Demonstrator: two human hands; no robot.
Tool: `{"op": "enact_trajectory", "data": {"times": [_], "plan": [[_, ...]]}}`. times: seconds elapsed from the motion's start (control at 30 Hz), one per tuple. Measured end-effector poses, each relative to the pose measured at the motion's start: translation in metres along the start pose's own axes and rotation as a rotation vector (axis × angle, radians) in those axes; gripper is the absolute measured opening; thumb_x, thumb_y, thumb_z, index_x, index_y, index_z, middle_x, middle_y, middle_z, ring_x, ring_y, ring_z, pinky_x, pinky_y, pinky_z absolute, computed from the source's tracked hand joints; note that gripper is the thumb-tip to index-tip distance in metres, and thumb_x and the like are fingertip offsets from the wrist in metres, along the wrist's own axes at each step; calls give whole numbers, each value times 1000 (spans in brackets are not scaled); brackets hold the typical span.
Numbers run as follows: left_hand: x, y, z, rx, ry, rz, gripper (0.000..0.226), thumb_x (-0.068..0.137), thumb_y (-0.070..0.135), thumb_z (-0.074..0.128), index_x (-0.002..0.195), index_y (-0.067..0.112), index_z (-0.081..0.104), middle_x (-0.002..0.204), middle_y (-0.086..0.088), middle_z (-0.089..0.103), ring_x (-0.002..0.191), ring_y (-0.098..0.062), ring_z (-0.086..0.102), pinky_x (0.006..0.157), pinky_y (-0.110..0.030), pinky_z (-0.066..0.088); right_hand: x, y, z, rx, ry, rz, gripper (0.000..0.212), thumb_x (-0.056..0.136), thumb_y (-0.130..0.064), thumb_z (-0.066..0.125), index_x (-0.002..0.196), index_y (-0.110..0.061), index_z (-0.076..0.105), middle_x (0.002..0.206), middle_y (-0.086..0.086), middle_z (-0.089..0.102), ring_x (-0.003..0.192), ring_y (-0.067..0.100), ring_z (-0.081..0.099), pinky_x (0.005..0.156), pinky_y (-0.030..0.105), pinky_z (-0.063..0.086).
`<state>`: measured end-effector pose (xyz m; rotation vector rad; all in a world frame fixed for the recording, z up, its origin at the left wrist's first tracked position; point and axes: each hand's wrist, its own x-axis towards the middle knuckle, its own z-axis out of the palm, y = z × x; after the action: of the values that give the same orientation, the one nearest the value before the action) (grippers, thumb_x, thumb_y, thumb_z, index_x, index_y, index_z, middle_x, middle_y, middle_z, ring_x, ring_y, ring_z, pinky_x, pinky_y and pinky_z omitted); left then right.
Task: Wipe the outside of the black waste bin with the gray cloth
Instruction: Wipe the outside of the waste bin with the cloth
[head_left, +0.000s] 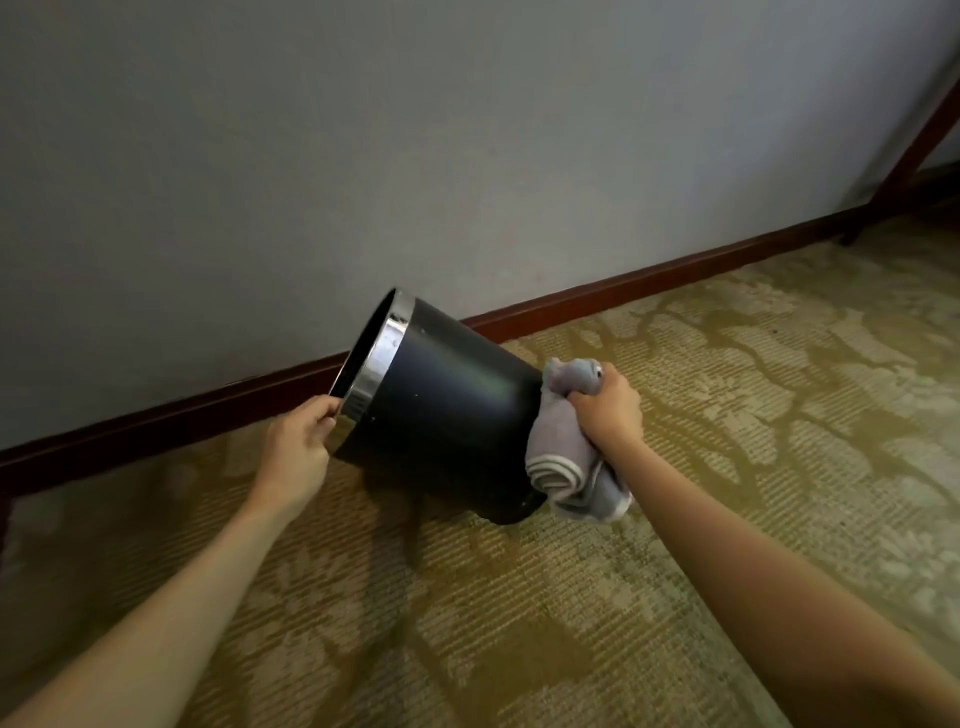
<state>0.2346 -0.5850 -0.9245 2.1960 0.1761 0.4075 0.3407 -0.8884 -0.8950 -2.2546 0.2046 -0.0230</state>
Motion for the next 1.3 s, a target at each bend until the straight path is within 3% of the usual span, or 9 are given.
{"op": "enact_trajectory", "data": {"times": [0.23,0.43,0.53,0.73,0.83,0.93,1.0,1.1,1.3], "plan": [[-15,7,5,12,55,66,55,84,-15,45,81,38,58,83,8,63,84,5,57,66,-2,38,1,-74,15,54,-107,-244,28,77,-24,60,103,-14,59,100,10,66,94,33,61,79,41,51],[-17,11,11,20,92,83,56,81,-20,44,90,33,59,89,8,61,90,8,55,75,-4,40,22,-135,37,50,-105,-350,30,84,-15,52,113,-13,56,109,15,63,98,36,59,75,40,49],[-18,9,12,16,71,83,52,82,-18,43,91,30,59,91,10,61,92,8,54,75,-4,41,44,-101,33,-141,-83,-216,33,89,-14,47,122,-12,52,123,19,57,111,39,55,87,42,45],[-17,7,11,-12,16,79,56,85,-16,44,92,37,59,98,13,62,96,12,53,76,-2,40,47,-8,7,-405,-58,-63,34,93,-16,46,127,-9,47,126,21,49,110,43,51,88,48,44],[-9,16,1,-32,-153,23,44,90,-5,47,103,34,64,112,11,64,106,5,55,85,-13,44,37,6,5,-511,-50,-80,31,94,-16,45,124,-9,45,126,20,44,109,45,49,86,50,43],[5,32,-22,12,-461,-25,28,92,13,55,104,35,67,106,14,68,106,-2,58,95,-33,44,25,20,0,-519,-19,-48,30,95,-17,43,124,-9,42,127,20,43,110,46,48,87,51,42],[10,49,-34,-27,-589,-29,24,90,21,58,105,38,67,107,15,68,105,-1,60,96,-35,45,19,29,-5,-495,-3,-40,30,95,-19,42,124,-8,42,127,21,42,109,45,49,87,51,42],[12,78,-33,-105,-558,-32,27,90,30,56,113,42,59,112,16,65,104,2,60,94,-29,46,10,38,-9,-446,7,-47,32,95,-22,44,124,-8,42,126,21,43,106,45,51,84,51,45],[16,121,-5,14,-466,-2,33,93,37,51,125,28,55,115,8,63,104,-8,58,89,-35,48,-4,32,-5,-363,20,-135,26,95,-23,43,117,-7,43,118,20,46,99,45,52,80,51,46]]}}
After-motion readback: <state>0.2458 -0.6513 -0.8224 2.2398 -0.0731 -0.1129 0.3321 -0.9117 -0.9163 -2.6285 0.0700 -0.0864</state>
